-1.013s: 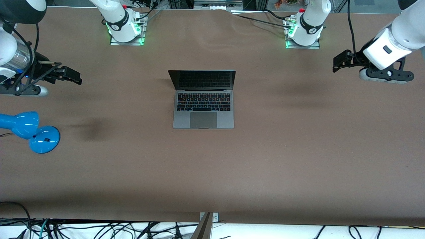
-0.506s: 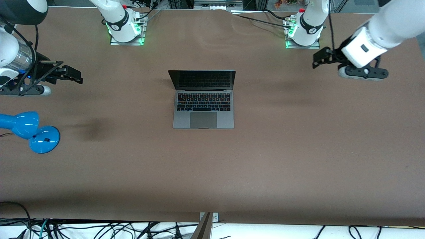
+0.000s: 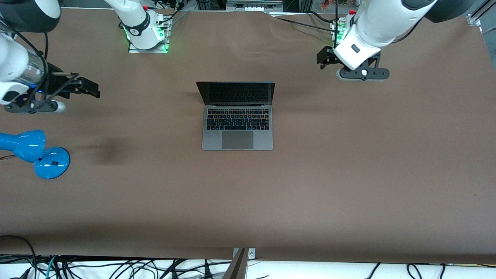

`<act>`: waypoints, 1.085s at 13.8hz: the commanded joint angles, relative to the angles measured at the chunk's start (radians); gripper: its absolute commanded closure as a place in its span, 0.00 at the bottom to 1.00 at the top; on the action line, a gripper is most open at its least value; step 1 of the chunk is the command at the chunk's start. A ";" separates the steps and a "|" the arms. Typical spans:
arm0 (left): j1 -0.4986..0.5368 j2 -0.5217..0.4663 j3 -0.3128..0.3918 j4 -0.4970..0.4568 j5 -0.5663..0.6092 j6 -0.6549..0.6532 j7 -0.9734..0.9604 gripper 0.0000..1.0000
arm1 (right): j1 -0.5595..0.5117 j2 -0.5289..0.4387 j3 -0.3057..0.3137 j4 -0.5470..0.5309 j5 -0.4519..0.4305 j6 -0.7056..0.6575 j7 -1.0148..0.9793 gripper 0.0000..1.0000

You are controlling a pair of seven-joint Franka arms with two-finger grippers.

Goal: Close laptop with both arms from behind
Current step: 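Move the right gripper and the left gripper toward the laptop screen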

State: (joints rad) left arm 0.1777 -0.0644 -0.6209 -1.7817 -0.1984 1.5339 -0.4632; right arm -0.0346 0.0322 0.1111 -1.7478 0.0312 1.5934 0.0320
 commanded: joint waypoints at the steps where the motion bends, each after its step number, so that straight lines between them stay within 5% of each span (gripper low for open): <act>1: 0.008 0.017 -0.039 0.002 -0.019 0.025 -0.029 0.00 | -0.008 0.014 0.086 -0.073 0.028 0.057 -0.009 0.01; 5: 0.006 0.049 -0.091 0.001 -0.019 0.067 -0.121 0.00 | -0.004 0.032 0.225 -0.134 0.205 0.103 0.099 0.28; 8: 0.005 0.072 -0.126 0.002 -0.019 0.094 -0.189 0.07 | -0.004 0.045 0.326 -0.137 0.214 0.100 0.235 0.44; 11: 0.005 0.101 -0.155 0.002 -0.023 0.098 -0.195 0.64 | 0.039 0.051 0.357 -0.147 0.214 0.091 0.282 0.50; 14: 0.009 0.135 -0.154 0.007 -0.139 0.095 -0.199 1.00 | 0.065 0.063 0.358 -0.170 0.245 0.088 0.285 0.58; 15: 0.005 0.141 -0.155 0.005 -0.139 0.091 -0.186 1.00 | 0.065 0.069 0.358 -0.183 0.292 0.073 0.289 0.61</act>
State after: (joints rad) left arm 0.1781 0.0498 -0.7668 -1.7841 -0.3034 1.6248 -0.6493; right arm 0.0330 0.0986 0.4704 -1.9021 0.2609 1.6790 0.3125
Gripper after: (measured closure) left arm 0.687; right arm 0.564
